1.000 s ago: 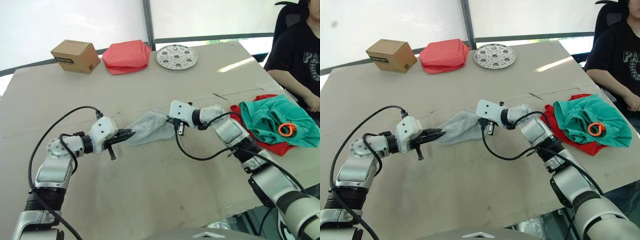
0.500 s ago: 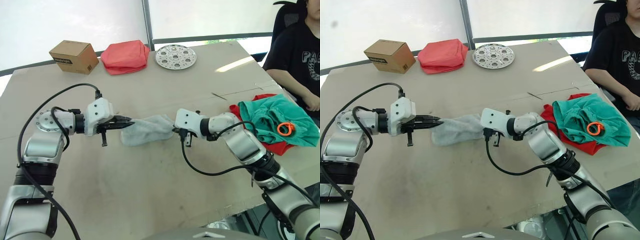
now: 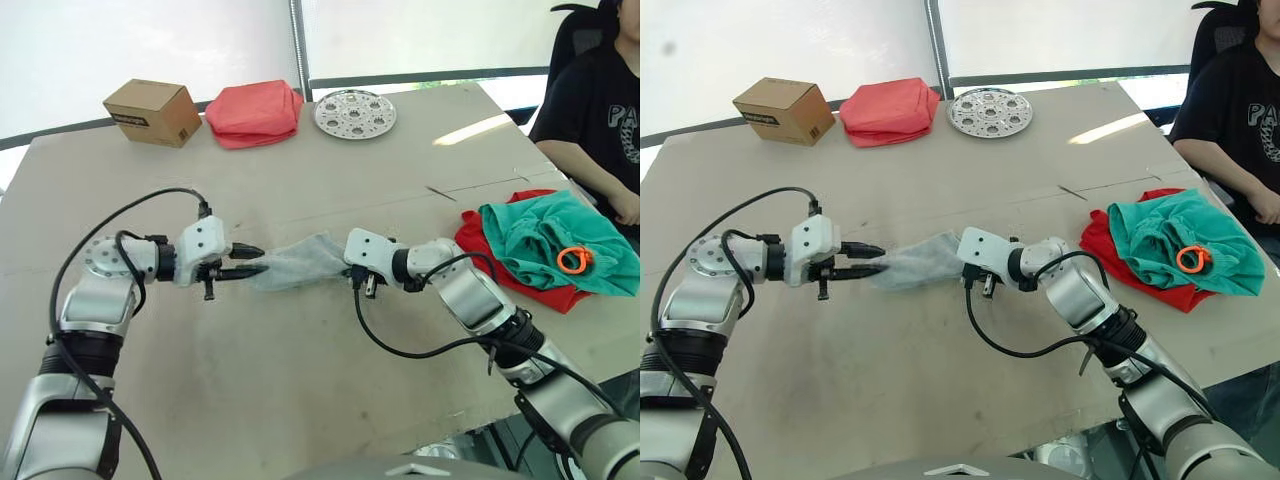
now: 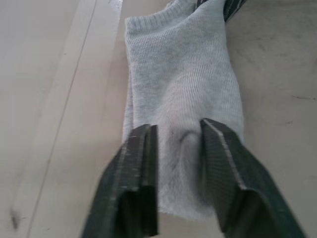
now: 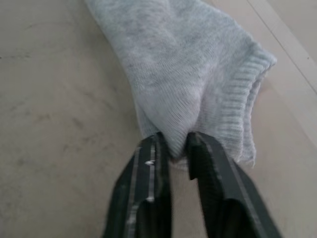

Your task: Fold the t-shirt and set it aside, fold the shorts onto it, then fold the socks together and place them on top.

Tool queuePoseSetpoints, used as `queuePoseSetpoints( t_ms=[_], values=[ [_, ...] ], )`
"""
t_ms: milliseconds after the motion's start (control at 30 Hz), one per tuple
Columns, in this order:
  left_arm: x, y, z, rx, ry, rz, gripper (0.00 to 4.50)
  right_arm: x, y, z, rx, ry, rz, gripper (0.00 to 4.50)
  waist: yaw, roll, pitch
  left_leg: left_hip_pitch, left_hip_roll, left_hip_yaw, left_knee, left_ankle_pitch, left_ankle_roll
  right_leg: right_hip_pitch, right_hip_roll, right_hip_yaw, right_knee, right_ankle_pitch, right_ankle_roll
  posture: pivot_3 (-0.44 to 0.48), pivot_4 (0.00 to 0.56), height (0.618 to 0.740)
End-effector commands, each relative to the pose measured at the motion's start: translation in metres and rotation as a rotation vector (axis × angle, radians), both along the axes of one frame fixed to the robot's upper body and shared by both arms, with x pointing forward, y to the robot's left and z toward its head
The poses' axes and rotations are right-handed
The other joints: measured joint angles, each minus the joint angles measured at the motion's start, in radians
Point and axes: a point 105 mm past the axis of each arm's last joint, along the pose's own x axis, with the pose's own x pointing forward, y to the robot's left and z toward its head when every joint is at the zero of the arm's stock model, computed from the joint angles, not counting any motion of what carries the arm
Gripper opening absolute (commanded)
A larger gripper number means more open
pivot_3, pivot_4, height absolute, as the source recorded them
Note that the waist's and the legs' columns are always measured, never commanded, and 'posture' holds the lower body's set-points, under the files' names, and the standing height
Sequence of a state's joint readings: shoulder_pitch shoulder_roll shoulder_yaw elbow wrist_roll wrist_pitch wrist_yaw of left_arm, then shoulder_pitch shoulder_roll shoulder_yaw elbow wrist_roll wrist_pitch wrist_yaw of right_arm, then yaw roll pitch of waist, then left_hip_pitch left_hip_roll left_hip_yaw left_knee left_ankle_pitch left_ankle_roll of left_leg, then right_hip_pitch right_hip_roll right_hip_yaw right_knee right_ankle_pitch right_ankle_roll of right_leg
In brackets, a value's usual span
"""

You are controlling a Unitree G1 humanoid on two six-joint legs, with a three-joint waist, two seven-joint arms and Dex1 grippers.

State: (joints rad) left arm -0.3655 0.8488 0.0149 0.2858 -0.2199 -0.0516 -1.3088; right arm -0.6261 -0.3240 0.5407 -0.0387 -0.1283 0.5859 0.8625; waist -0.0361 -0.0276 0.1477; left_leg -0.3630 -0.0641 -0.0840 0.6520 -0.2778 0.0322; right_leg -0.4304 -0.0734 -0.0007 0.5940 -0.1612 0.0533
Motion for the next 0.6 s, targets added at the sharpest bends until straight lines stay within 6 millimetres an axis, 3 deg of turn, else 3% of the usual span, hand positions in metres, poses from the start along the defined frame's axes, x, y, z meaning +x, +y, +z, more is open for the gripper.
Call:
queuePoseSetpoints(
  t_ms=[33, 133, 200, 267, 333, 467, 600],
  values=[
    [0.004, 0.009, 0.026, -0.139, -0.073, 0.120, 3.20, -0.015, -0.005, 0.023, 0.127, 0.065, 0.033, 2.29, 0.001, 0.000, 0.000, 0.000, 0.000, 0.000, 0.000, 0.000, 0.000, 0.000, 0.000, 0.000, 0.000, 0.000, 0.000, 0.000, 0.150, 0.740],
    [-0.004, 0.011, 0.038, -0.307, 0.011, 0.196, 4.46, -0.026, -0.013, 0.037, 0.234, 0.147, 0.038, 2.29, 0.001, 0.000, 0.000, -0.001, 0.001, -0.001, 0.000, 0.000, 0.000, 0.000, 0.000, 0.000, 0.000, 0.000, 0.000, 0.000, 0.150, 0.740],
    [-0.007, 0.012, 0.044, -0.416, 0.045, 0.249, 4.46, -0.027, -0.016, 0.044, 0.294, 0.163, 0.019, 2.29, 0.000, 0.000, 0.000, 0.000, 0.001, -0.001, 0.000, -0.002, 0.004, 0.001, 0.000, 0.000, 0.000, 0.000, 0.000, 0.000, 0.150, 0.740],
    [-0.015, 0.020, 0.036, -0.638, 0.099, 0.414, 4.46, -0.013, -0.015, 0.052, 0.440, 0.159, -0.089, 2.29, -0.002, 0.001, 0.000, 0.001, 0.001, -0.001, 0.000, -0.003, 0.004, 0.001, 0.000, 0.000, 0.000, 0.000, 0.000, 0.000, 0.150, 0.740],
    [-0.022, 0.025, 0.024, -0.745, 0.158, 0.535, 4.46, -0.008, -0.010, 0.052, 0.496, 0.152, -0.129, 2.29, -0.007, 0.002, -0.002, 0.003, 0.002, 0.001, -0.001, -0.002, 0.003, 0.002, 0.000, 0.002, 0.000, 0.000, 0.000, 0.000, 0.150, 0.740],
    [-0.035, 0.024, 0.006, -0.786, 0.228, 0.645, 4.46, -0.008, 0.002, 0.058, 0.571, 0.121, -0.118, 2.29, 0.003, 0.001, -0.002, 0.002, 0.002, 0.000, -0.001, 0.000, -0.001, 0.000, 0.001, 0.002, 0.001, 0.000, 0.000, 0.000, 0.150, 0.740],
    [-0.043, 0.036, -0.018, -0.796, 0.238, 0.815, 4.46, -0.005, 0.021, 0.057, 0.627, 0.073, -0.044, 2.29, 0.009, 0.002, -0.002, 0.002, 0.001, 0.000, -0.001, 0.000, -0.001, 0.001, 0.001, 0.002, -0.001, 0.000, 0.000, 0.000, 0.150, 0.740]
  ],
)
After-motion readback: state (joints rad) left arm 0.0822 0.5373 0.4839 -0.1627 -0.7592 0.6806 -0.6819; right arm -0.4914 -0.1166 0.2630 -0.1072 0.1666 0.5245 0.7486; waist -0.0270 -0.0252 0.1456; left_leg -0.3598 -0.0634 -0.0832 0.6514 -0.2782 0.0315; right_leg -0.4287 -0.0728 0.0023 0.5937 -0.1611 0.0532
